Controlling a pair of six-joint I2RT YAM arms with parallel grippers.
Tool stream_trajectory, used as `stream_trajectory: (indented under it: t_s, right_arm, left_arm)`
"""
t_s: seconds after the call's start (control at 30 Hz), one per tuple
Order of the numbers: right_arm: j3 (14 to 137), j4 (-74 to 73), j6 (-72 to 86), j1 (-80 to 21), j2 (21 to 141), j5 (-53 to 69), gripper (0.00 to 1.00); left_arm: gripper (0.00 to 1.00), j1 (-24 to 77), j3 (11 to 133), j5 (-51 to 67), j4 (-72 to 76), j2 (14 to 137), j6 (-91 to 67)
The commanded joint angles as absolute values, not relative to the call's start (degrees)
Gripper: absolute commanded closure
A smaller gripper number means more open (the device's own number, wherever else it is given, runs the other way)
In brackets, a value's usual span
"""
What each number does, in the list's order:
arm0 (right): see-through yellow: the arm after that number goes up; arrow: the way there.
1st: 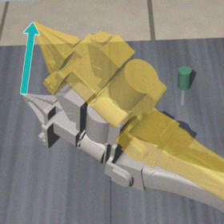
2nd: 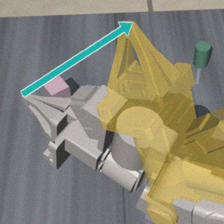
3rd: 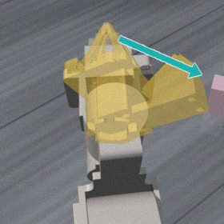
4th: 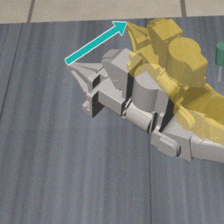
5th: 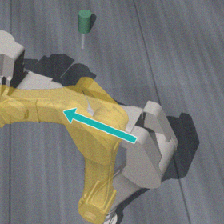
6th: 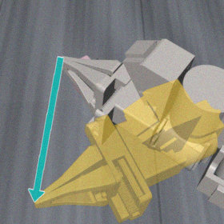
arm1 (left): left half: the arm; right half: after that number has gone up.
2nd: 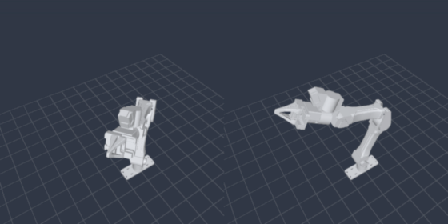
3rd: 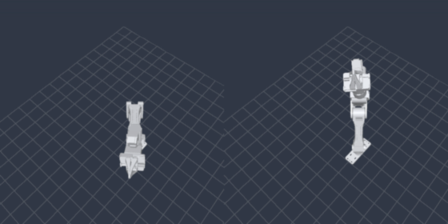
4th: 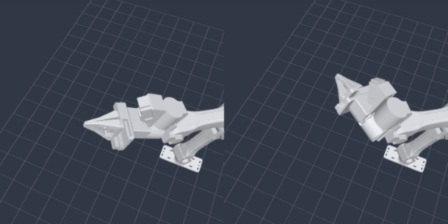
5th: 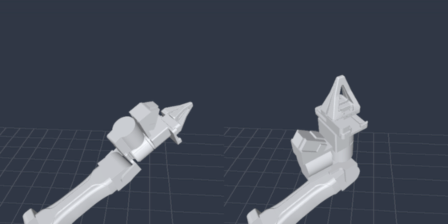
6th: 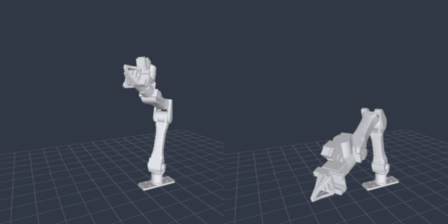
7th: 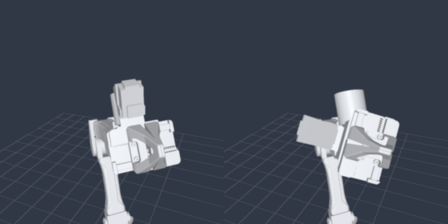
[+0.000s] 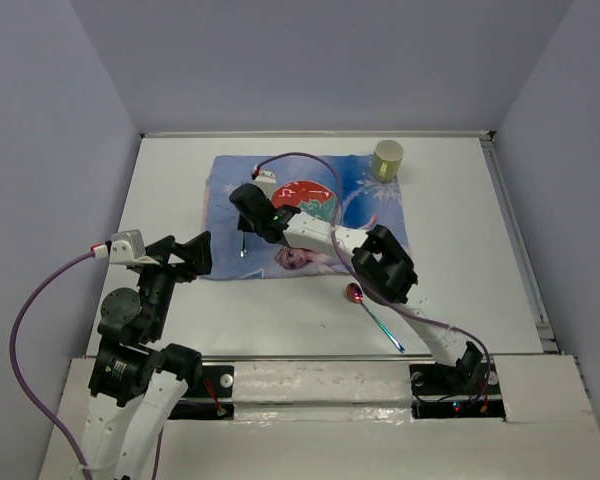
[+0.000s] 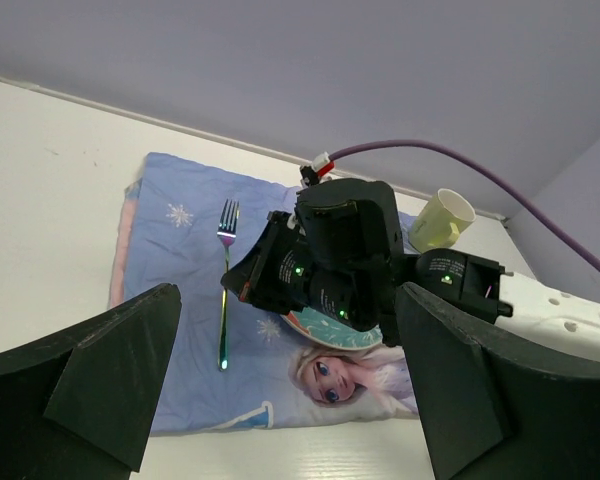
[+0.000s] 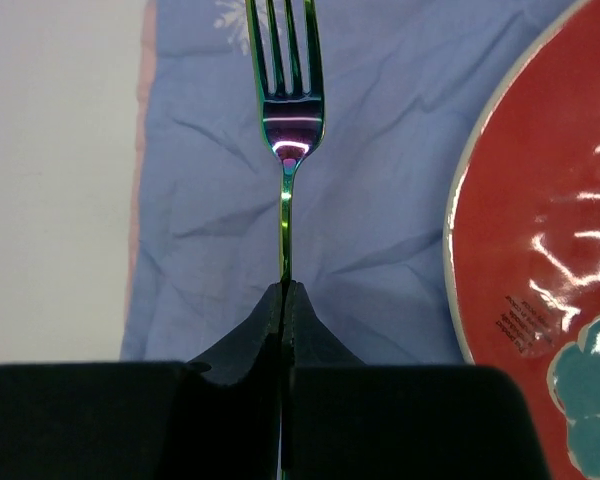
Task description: Set the dinner table for one person
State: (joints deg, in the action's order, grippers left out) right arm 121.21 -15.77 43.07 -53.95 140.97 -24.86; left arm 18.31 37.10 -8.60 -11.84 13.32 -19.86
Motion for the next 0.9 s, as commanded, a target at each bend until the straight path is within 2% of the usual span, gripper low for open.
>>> stream_trajectory:
  t_s: [0.0,0.5,0.63,0.7,0.73,0.8,0.87]
  right_arm:
    - [124.6,-16.1,47.8,-53.1,140.1,-26.9,1.00]
    - [124.4,-16.1,50.1,-52.0,144.3,-23.5,1.00]
    - [124.5,-16.1,49.9,-52.0,144.7,-22.9,0.90]
    - [124.6,-16.1,49.6,-52.0,144.6,-22.7,0.80]
    - [124.8,-16.1,49.3,-52.0,144.7,-22.3,0.70]
    - [125.1,-16.1,48.6,-52.0,144.5,-21.8,0.62]
    - [124.5,-16.0,48.6,-52.0,143.4,-21.7,0.60]
  left_arm:
    - [0.01,18.7,37.3,-8.5,-9.7,12.7,-19.7]
    - [0.01,18.7,37.2,-8.1,-9.5,13.1,-19.7]
    - [0.01,18.7,37.2,-8.1,-9.5,13.3,-19.7]
    - [0.01,18.7,37.2,-8.1,-9.5,13.3,-19.7]
    - [0.01,18.7,37.2,-8.1,-9.5,13.4,-19.7]
    - [0.01,18.7,37.2,-8.1,-9.5,13.4,-19.6]
    - [0.01,18.7,37.2,-8.1,-9.5,13.3,-19.7]
